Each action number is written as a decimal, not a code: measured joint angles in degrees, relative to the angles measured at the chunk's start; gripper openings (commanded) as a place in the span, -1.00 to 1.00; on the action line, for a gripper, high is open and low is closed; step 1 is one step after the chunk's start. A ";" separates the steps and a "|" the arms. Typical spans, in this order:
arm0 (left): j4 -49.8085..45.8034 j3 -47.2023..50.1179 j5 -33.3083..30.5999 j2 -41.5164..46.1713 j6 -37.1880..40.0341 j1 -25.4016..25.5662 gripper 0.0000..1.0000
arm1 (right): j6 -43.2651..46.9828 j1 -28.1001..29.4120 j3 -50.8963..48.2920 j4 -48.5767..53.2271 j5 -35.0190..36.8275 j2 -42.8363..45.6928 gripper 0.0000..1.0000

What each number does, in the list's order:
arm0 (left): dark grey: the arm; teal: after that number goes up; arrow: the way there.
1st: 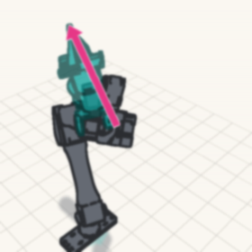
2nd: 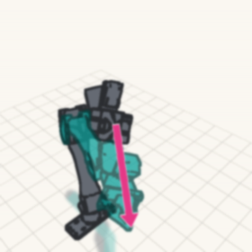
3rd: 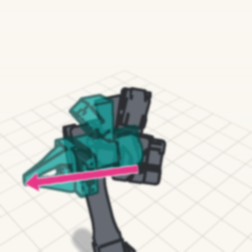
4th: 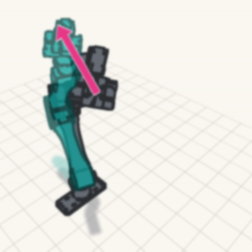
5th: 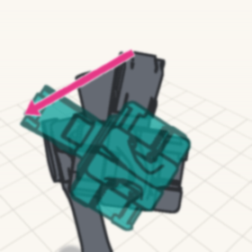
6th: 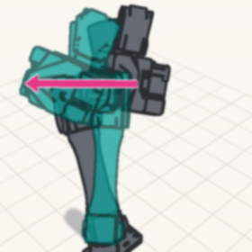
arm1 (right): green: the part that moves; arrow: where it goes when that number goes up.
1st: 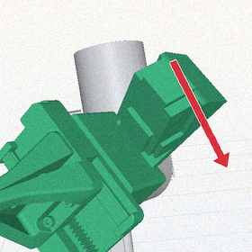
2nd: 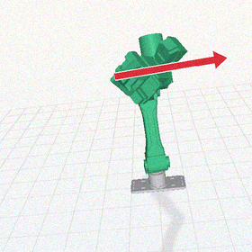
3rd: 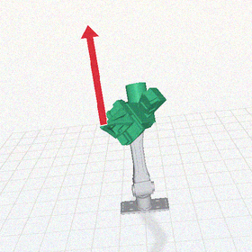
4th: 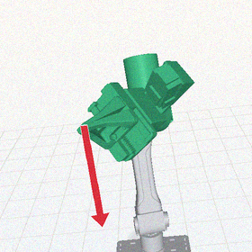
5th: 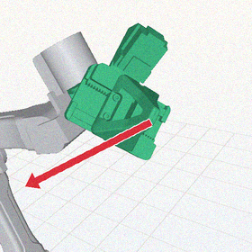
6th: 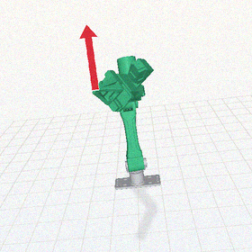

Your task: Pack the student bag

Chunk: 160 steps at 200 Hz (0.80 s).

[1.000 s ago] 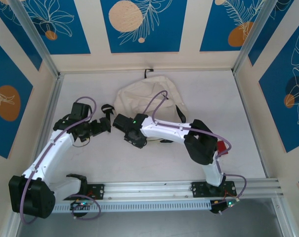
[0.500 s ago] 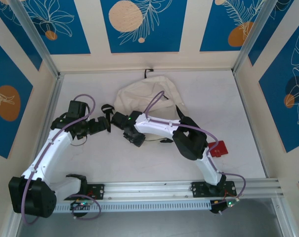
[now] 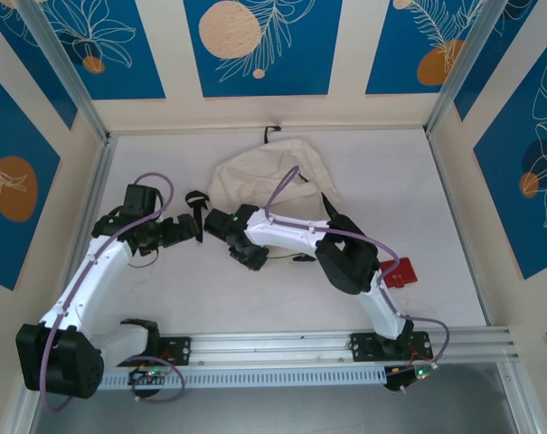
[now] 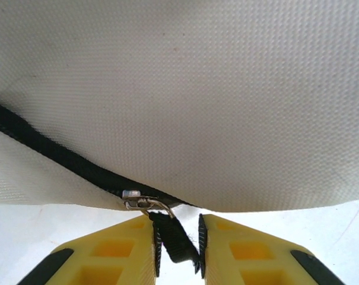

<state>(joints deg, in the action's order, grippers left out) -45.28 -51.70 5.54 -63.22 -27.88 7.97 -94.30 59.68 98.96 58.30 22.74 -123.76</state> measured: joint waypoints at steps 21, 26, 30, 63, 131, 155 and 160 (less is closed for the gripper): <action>0.00 0.00 0.00 0.00 0.00 -0.09 1.00 | 2.03 0.00 0.00 0.04 0.26 0.00 -0.47; 0.00 0.00 0.02 0.00 0.00 -0.11 1.00 | 3.04 0.04 0.00 0.02 0.50 0.00 -0.48; 0.00 0.00 0.02 0.00 0.00 -0.13 1.00 | 3.72 0.09 0.02 0.02 0.70 0.00 -0.49; 0.00 0.00 0.48 0.00 -0.02 -0.37 1.00 | 8.94 0.79 1.46 1.22 3.58 -0.35 -0.71; 0.35 0.20 3.34 0.00 -0.74 -1.11 1.00 | 16.26 3.17 1.66 1.84 8.98 1.53 -1.00; 2.78 1.01 8.33 -0.72 -2.82 -1.22 0.93 | 19.91 3.08 -2.14 -1.70 8.70 6.60 -1.00; 3.67 1.31 9.68 -1.09 -3.67 -1.22 0.91 | 20.68 2.86 -3.32 -2.80 8.37 7.91 -1.00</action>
<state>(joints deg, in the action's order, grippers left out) -41.60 -50.39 15.22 -64.31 -31.55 6.74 -73.63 62.54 95.64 55.51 31.11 -115.85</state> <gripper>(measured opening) 0.974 0.062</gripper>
